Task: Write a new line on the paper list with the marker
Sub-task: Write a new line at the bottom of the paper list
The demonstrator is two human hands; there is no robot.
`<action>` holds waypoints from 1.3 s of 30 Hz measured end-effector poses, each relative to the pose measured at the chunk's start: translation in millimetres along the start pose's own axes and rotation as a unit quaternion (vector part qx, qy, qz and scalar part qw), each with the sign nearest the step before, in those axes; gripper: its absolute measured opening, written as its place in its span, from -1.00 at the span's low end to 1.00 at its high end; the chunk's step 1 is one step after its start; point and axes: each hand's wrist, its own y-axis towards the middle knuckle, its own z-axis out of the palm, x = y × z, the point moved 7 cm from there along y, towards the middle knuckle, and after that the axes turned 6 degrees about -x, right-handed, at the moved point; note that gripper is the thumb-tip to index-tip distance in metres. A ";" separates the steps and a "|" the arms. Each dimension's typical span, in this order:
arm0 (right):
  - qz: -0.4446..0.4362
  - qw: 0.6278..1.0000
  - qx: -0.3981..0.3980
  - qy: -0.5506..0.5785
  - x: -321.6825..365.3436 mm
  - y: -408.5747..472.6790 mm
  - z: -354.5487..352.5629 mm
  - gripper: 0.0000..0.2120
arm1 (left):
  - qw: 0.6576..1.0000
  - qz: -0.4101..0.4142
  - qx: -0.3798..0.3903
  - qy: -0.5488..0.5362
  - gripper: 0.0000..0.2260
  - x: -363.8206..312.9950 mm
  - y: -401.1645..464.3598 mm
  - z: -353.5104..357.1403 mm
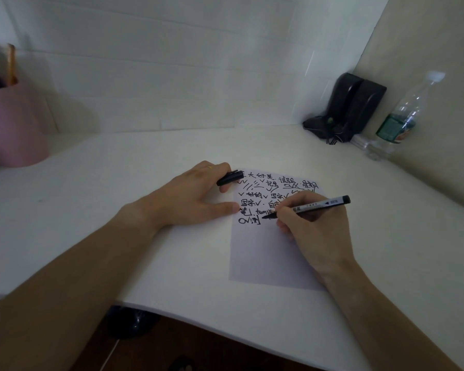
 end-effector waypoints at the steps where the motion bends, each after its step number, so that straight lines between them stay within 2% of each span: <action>1: 0.004 1.000 -0.004 -0.001 -0.9 0.6 -0.6 -0.96 | 1.000 -0.001 -0.001 -0.001 -0.68 0.3 0.1 0.1; 5: 0.011 1.000 0.002 -0.012 -2.2 1.8 0.4 -0.95 | 1.000 0.001 0.000 0.002 -0.68 0.5 0.0 -0.1; 10: 0.011 1.000 0.006 -0.019 -2.6 2.1 0.3 -0.85 | 1.000 0.003 0.000 0.002 -0.68 -0.4 -0.4 -0.3; 16: 0.012 1.000 -0.004 -0.027 -2.6 1.0 -1.2 -0.96 | 1.000 -0.001 0.003 0.001 -0.68 -0.5 -0.3 -0.1; 29: 0.025 0.999 -0.019 -0.019 -1.2 1.1 -4.2 -0.92 | 1.000 0.000 0.006 0.003 -0.68 -0.7 -1.0 0.0; 34: 0.028 0.999 -0.011 -0.020 -0.9 -0.7 -3.6 -0.96 | 1.000 -0.005 0.009 0.004 -0.69 -0.4 -0.5 0.4; 39: 0.022 0.999 -0.023 -0.020 2.1 0.5 -4.4 -0.90 | 1.000 -0.002 0.008 0.005 -0.69 -0.9 -1.1 -0.3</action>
